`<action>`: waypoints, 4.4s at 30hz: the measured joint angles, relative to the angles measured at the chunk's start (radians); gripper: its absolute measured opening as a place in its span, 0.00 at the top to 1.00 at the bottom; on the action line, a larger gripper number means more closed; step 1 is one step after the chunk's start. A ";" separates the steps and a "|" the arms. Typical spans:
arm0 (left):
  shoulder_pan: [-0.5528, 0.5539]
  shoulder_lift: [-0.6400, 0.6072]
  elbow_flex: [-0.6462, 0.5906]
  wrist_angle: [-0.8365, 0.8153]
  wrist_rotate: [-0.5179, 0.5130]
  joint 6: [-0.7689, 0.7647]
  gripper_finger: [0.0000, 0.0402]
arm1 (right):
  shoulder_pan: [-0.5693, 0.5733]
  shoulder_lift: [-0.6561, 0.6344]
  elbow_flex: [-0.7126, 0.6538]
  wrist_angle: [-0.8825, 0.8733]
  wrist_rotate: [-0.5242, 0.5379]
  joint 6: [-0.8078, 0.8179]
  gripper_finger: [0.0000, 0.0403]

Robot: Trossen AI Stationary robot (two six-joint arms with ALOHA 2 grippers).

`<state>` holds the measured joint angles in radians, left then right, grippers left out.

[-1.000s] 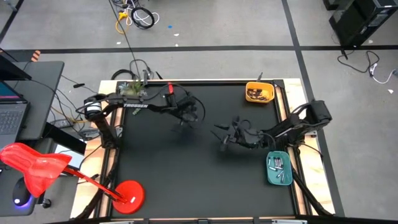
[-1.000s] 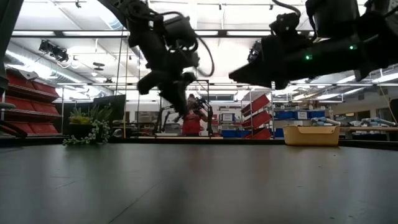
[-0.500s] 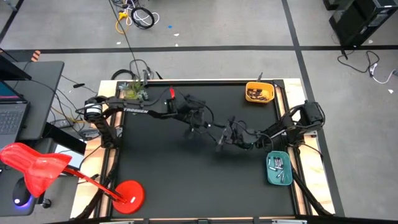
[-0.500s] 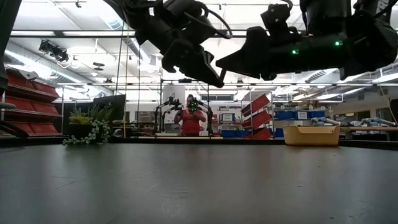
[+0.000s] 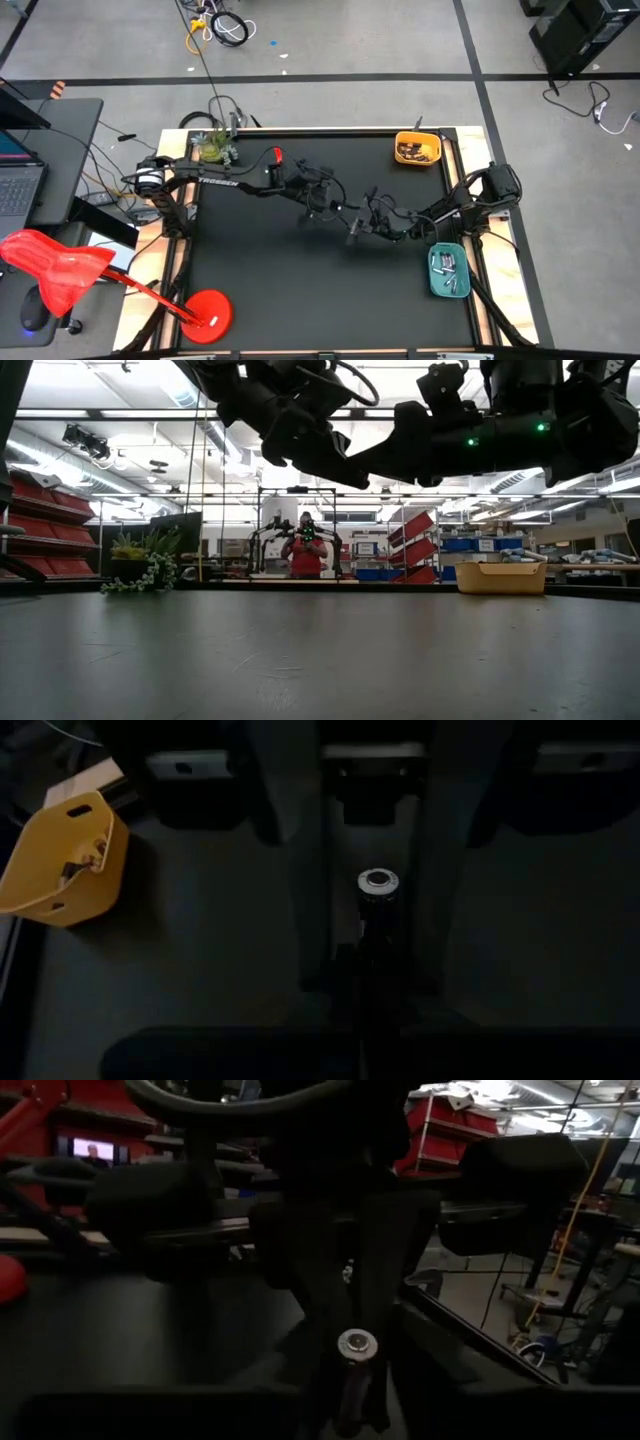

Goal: Sort batteries
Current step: Put the silver battery into the green bin, then return to Home Position

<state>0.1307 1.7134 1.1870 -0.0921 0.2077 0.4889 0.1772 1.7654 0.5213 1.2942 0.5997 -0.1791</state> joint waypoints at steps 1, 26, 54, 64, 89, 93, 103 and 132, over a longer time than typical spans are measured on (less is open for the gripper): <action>0.000 0.000 0.000 -0.003 0.000 0.000 1.00 | 0.000 0.000 0.000 -0.009 -0.005 0.000 0.76; -0.095 -0.069 -0.032 -0.337 -0.431 -0.202 0.62 | 0.194 -0.727 0.000 -1.560 -0.269 0.802 0.92; -0.259 -0.473 -0.409 -0.162 -0.614 -0.310 0.67 | 0.654 -0.747 0.000 -2.237 -0.790 1.920 0.51; -0.303 -0.566 -0.409 -0.156 -0.629 -0.283 0.67 | 0.656 -0.791 0.231 -2.481 -0.488 1.839 0.42; -0.232 -0.978 -0.795 0.199 -0.737 -0.205 0.69 | 0.375 -1.177 -0.257 -1.331 0.162 0.668 0.61; -0.189 -0.979 -0.850 0.290 -0.714 -0.183 0.77 | 0.255 -1.229 -0.349 -1.184 0.066 0.568 0.61; -0.064 -1.045 -0.919 0.342 -0.538 -0.237 0.99 | 0.020 -1.331 -0.426 -1.103 -0.168 0.419 0.62; -0.053 -1.434 -1.015 0.095 -0.575 -0.440 1.00 | -0.154 -1.627 -0.516 -1.021 -0.279 0.184 0.65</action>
<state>0.0779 0.2795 0.1719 0.0028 -0.3676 0.0487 0.0227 0.1385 0.0055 0.2729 0.3210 0.0048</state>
